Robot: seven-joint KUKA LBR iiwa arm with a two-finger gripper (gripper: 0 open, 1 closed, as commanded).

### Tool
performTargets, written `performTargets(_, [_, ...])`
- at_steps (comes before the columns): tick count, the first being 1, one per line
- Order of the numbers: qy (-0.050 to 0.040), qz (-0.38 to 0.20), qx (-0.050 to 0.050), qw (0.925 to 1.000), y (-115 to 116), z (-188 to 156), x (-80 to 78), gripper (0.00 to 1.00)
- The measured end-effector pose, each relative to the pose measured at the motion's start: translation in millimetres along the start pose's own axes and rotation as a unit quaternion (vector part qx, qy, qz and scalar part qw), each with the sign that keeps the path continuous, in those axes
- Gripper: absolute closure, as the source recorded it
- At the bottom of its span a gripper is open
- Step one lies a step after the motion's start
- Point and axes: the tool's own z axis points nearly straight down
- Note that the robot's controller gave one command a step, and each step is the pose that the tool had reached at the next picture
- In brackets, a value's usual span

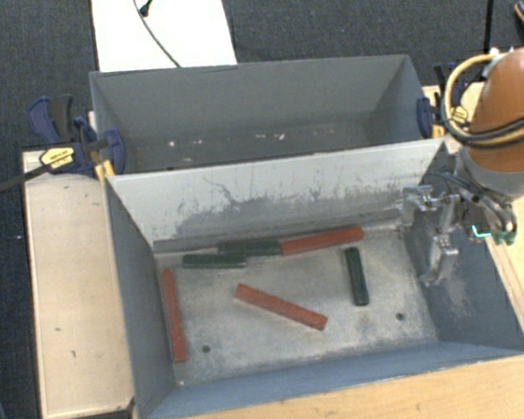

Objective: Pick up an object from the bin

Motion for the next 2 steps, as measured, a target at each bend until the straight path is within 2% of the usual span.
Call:
performTargets(1, [-0.001, -0.058, -0.001, 0.9983, 43.9, 148.4, -13.8, 0.0])
performTargets(2, [-0.0046, 0.055, -0.001, 0.9985, 108.9, 144.0, -35.0, 0.0])
